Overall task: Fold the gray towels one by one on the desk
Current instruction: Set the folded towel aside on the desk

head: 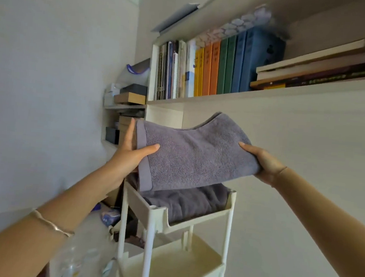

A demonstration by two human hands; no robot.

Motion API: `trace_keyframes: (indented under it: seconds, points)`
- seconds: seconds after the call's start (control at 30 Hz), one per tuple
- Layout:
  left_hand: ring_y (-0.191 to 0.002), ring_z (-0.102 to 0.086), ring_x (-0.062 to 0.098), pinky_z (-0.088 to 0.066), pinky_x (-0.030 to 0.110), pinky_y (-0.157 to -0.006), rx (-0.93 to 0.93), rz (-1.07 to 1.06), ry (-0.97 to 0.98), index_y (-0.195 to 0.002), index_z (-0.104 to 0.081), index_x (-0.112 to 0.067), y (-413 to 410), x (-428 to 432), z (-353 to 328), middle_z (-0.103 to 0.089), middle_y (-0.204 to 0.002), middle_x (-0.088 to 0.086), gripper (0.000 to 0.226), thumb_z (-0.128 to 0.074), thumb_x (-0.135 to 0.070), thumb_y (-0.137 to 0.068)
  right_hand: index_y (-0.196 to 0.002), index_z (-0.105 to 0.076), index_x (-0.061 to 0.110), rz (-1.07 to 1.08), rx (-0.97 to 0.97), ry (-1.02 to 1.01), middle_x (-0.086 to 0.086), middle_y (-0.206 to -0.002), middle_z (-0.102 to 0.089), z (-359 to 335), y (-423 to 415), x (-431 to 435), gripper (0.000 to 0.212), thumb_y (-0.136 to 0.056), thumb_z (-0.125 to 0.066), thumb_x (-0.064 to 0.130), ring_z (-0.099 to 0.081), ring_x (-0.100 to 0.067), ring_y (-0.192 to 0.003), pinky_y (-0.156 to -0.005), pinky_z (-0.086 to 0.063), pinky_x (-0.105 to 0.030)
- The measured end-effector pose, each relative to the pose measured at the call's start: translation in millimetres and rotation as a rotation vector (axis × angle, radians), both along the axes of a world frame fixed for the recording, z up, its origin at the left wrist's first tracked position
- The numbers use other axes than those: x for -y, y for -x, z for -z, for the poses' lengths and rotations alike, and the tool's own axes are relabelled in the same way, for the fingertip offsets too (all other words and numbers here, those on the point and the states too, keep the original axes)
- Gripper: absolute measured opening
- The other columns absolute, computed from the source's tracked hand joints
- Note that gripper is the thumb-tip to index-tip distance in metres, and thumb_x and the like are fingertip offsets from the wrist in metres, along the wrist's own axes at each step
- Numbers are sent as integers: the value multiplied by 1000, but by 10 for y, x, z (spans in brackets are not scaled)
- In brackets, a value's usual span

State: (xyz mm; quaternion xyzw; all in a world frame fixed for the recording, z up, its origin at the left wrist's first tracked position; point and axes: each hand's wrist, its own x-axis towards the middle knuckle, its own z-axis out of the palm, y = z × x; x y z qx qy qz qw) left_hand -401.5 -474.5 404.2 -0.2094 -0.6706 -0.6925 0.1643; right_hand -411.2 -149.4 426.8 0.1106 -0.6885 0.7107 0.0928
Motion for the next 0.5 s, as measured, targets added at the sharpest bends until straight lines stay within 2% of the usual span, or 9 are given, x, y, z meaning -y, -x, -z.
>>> trace_keyframes:
  seconds: [0.13,0.27,0.33,0.4,0.43,0.5]
  points:
    - [-122,-49,17,-43,43,-103,71,-86,52,-146,0,-49,204,18,189,-42,-140,-9,99,-71,-24,-82,-117,-61,1,-26,19,-102,-12,-113,-68,106,509,3,52,-76,-65,34,-66,-22,-100,-80,-51,-31]
    - [-132,-40,17,-40,44,-107,112,-210,245,-145,-15,-48,304,183,411,-31,-151,-6,101,-74,-46,-63,-115,-66,8,45,4,-393,-8,-109,-70,448,878,115,48,-79,-68,40,-68,-21,-96,-83,-54,-33]
    - [-131,-41,17,-39,42,-107,102,-303,404,-145,-21,-44,324,231,437,-35,-149,-2,97,-71,-56,-62,-114,-66,12,108,-42,-440,-4,-107,-70,523,978,130,43,-81,-68,39,-66,-17,-92,-78,-53,-28]
    - [-131,-36,21,-36,40,-109,88,-473,670,-146,-21,-40,328,226,401,-32,-144,3,96,-62,-70,-65,-118,-62,14,174,-103,-463,-1,-110,-66,522,1013,127,44,-82,-69,38,-63,-14,-92,-76,-48,-23]
    - [-134,-28,24,-31,40,-111,59,-605,794,-147,-20,-37,310,205,348,-26,-144,5,93,-56,-73,-69,-123,-58,16,216,-149,-490,0,-114,-63,514,1019,134,48,-82,-69,38,-61,-14,-94,-79,-46,-23]
    - [-140,-9,24,-17,41,-114,-102,-774,896,-148,-20,-35,270,132,194,-11,-151,3,82,-46,-71,-79,-132,-50,20,325,-288,-574,1,-127,-53,499,1027,181,54,-84,-65,40,-55,-16,-104,-91,-42,-28]
